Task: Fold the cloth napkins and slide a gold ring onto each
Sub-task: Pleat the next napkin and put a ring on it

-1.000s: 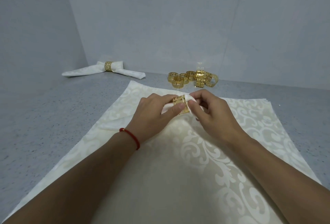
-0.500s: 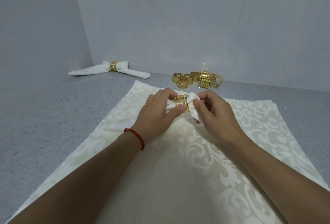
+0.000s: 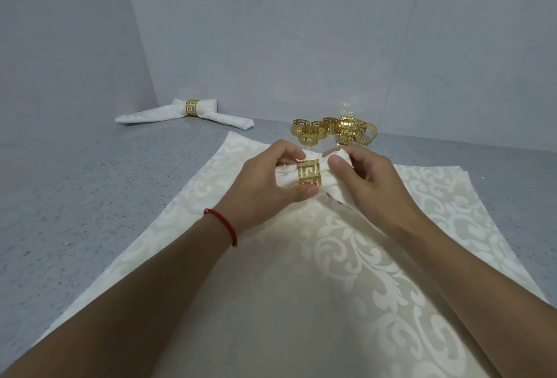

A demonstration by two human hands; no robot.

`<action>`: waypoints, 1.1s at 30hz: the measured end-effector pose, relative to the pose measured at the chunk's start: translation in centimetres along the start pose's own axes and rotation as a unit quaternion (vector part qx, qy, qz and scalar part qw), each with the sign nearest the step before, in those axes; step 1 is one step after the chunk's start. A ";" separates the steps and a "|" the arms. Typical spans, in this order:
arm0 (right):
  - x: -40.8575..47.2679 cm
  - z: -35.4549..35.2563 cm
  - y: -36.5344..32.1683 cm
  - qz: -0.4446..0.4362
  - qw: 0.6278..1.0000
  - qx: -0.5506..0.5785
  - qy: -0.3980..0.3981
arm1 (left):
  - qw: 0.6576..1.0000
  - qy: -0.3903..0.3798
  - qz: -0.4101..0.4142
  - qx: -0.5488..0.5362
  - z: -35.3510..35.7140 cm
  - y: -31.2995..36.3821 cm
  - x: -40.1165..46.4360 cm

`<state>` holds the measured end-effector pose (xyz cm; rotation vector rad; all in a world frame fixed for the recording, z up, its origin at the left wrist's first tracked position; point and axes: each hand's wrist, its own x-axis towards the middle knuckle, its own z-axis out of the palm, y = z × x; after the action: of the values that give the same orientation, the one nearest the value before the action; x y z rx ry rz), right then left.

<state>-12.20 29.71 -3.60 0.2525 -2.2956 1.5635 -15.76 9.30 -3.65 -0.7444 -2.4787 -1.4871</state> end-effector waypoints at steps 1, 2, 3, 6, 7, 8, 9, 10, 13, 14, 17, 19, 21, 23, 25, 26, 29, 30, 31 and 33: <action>0.1 -0.1 0.0 -0.003 1.000 0.002 0.015 | 1.000 0.007 -0.009 -0.022 -0.4 0.1 0.1; 0.2 -0.3 0.0 0.001 0.999 0.020 0.028 | 0.998 0.013 -0.033 -0.054 -0.8 0.4 0.2; 0.3 -0.3 0.0 0.010 0.999 0.039 0.037 | 0.993 0.013 -0.072 -0.091 -1.3 0.7 0.2; 0.4 -0.5 0.0 0.023 0.997 0.066 0.045 | 0.983 -0.034 -0.141 -0.115 -2.0 0.5 0.0; 0.4 -0.6 0.0 0.021 0.997 0.058 0.041 | 0.983 -0.045 -0.134 -0.114 -1.8 0.4 -0.3; 0.5 -0.7 0.0 0.015 0.999 0.031 0.036 | 0.985 -0.046 -0.121 -0.118 -1.6 0.2 -0.4; 0.5 -0.7 0.0 0.006 1.000 -0.003 0.031 | 0.986 -0.040 -0.109 -0.123 -1.5 0.0 -0.5; 0.5 -0.7 0.0 0.002 0.999 -0.029 0.028 | 0.986 -0.032 -0.101 -0.130 -1.5 -0.1 -0.4; 0.5 -0.8 -0.1 -0.010 0.998 -0.047 0.031 | 0.983 -0.019 -0.086 -0.164 -1.7 -0.1 -0.4; 0.5 -0.7 -0.1 -0.013 0.998 -0.044 0.032 | 0.981 -0.018 -0.082 -0.173 -1.8 -0.1 -0.5; 0.5 -0.6 -0.4 -0.013 0.999 -0.024 0.029 | 0.978 -0.014 -0.077 -0.193 -2.0 -0.1 -0.6; 0.6 -0.6 -0.6 -0.004 1.000 -0.002 0.030 | 0.975 -0.010 -0.081 -0.207 -2.3 -0.1 -0.6; 0.9 -0.3 -1.0 0.009 0.999 0.013 0.033 | 0.973 0.000 -0.089 -0.215 -2.8 0.1 -0.6; 1.3 0.1 -1.6 0.021 0.999 0.008 0.033 | 0.971 0.001 -0.113 -0.210 -3.5 0.6 -0.2; 2.0 1.2 -2.5 0.020 0.999 -0.030 0.027 | 0.978 -0.015 -0.138 -0.157 -5.3 0.7 0.6; 2.5 2.0 -3.1 0.014 0.998 -0.060 0.027 | 0.984 -0.025 -0.140 -0.107 -6.8 0.6 1.1; 4.1 5.7 -4.9 -0.003 0.991 -0.130 0.013 | 0.986 -0.051 -0.151 0.053 -11.8 0.0 2.2; 4.7 7.1 -5.5 -0.001 0.991 -0.135 -0.003 | 0.982 -0.043 -0.167 0.075 -13.5 -0.4 2.5; 5.4 8.9 -6.1 0.013 0.993 -0.114 -0.024 | 0.978 -0.028 -0.187 0.091 -15.6 -1.0 2.6; 6.6 11.6 -7.2 0.071 0.994 -0.024 -0.078 | 0.969 -0.016 -0.218 0.114 -18.5 -1.9 2.7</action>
<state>-17.96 16.58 1.34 0.2095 -2.5171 1.6062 -21.20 -6.46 4.98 -0.1893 -2.9048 -1.2708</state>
